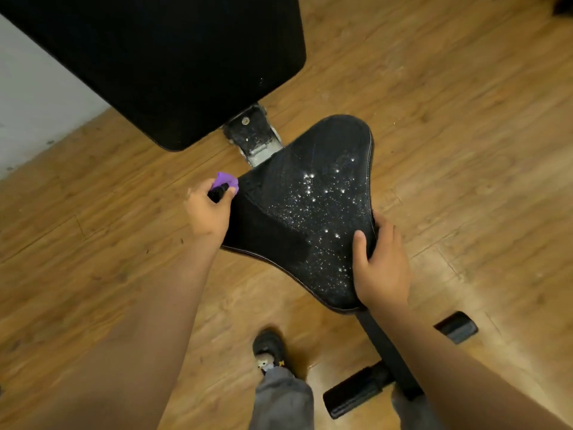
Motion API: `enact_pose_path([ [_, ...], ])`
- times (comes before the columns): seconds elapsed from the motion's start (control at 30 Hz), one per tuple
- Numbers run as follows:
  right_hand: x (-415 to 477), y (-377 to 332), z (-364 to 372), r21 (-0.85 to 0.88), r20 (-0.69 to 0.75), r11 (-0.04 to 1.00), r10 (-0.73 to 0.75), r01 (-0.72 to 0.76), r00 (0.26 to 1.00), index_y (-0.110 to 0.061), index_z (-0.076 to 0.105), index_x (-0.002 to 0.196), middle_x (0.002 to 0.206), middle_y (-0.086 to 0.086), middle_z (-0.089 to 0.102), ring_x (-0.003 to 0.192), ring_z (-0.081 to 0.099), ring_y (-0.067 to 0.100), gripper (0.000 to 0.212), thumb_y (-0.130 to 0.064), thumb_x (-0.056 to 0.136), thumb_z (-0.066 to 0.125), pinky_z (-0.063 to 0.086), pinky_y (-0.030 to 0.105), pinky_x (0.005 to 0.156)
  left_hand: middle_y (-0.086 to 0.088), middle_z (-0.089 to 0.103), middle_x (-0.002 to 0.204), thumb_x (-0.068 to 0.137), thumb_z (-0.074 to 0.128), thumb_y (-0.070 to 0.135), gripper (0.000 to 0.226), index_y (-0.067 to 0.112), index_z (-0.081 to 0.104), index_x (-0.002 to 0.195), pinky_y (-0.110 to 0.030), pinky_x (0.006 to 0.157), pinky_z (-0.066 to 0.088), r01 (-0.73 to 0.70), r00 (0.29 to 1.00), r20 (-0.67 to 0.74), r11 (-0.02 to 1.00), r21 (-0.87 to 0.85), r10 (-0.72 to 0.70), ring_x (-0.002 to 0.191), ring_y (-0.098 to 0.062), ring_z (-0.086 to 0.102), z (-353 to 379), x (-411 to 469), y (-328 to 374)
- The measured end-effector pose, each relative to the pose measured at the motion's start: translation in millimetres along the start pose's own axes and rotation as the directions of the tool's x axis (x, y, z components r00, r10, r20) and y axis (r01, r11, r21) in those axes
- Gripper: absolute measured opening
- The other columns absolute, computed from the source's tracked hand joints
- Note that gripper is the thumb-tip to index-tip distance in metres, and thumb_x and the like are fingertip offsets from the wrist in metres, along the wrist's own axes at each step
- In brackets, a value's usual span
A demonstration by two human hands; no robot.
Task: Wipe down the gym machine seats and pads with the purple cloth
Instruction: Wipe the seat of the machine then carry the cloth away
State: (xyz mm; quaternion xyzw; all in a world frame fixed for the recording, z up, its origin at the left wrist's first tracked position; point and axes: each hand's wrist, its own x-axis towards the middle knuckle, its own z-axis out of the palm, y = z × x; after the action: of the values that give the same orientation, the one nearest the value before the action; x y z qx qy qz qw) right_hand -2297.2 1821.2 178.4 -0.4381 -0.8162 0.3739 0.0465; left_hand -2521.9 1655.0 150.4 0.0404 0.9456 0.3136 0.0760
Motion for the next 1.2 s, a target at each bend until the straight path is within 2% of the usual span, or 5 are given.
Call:
enact_pose_path([
  [0.2,-4.0,-7.8,-1.8,-0.068,-0.079,0.997,0.024,-0.03,0.997,-0.02,0.042,0.141,0.133,0.002,0.051,0.123,0.046,0.021,0.044,-0.038,0.101,0.032,0.041,0.039,0.099,0.011,0.059,0.092,0.078,0.078,0.015,0.023,0.009,0.071,0.099,-0.002,0.08,0.035,-0.322,0.916,0.198,0.934,-0.154,0.348,0.092,-0.006,0.05,-10.6,-91.1,28.9],
  [0.33,-22.7,-11.4,8.4,-0.143,-0.226,0.99,-0.015,-0.018,0.974,-0.01,0.045,0.14,0.14,0.007,0.049,0.127,0.04,0.024,0.051,-0.035,0.099,0.027,0.031,0.037,0.107,0.015,0.06,0.097,0.075,0.08,0.014,0.031,0.013,0.071,0.105,-0.006,0.086,0.041,-0.458,0.789,0.341,0.859,-0.23,0.512,0.096,-0.004,0.052,-11.9,-111.3,29.6],
  [0.77,-31.6,-1.3,13.9,-0.2,-0.197,0.975,-0.137,0.097,0.971,-0.013,0.044,0.142,0.136,0.008,0.046,0.12,0.043,0.024,0.058,-0.042,0.093,0.036,0.035,0.037,0.101,-0.002,0.063,0.1,0.09,0.065,0.026,0.026,0.007,0.065,0.108,-0.027,0.081,0.041,-0.082,0.97,0.227,0.995,-0.05,0.092,0.104,-0.025,0.06,3.8,31.4,23.5],
  [1.03,-31.1,-2.8,13.6,-0.2,-0.192,0.976,-0.127,0.088,0.973,-0.013,0.044,0.142,0.136,0.008,0.046,0.12,0.043,0.025,0.058,-0.042,0.093,0.036,0.035,0.037,0.102,0.012,0.062,0.096,0.077,0.079,0.016,0.025,0.009,0.072,0.1,-0.007,0.085,0.039,-0.569,0.707,0.374,0.797,-0.201,0.6,0.094,-0.009,0.053,-4.8,-49.9,31.5],
  [1.2,-31.0,-0.5,15.4,-0.203,-0.205,0.973,-0.151,0.109,0.967,-0.013,0.044,0.142,0.135,0.008,0.047,0.12,0.044,0.025,0.057,-0.039,0.092,0.038,0.035,0.036,0.102,0.007,0.061,0.101,0.084,0.072,0.024,0.027,0.01,0.07,0.106,-0.012,0.083,0.034,-0.418,0.843,0.317,0.9,-0.12,0.434,0.103,-0.011,0.048,15.7,9.3,46.9],
])
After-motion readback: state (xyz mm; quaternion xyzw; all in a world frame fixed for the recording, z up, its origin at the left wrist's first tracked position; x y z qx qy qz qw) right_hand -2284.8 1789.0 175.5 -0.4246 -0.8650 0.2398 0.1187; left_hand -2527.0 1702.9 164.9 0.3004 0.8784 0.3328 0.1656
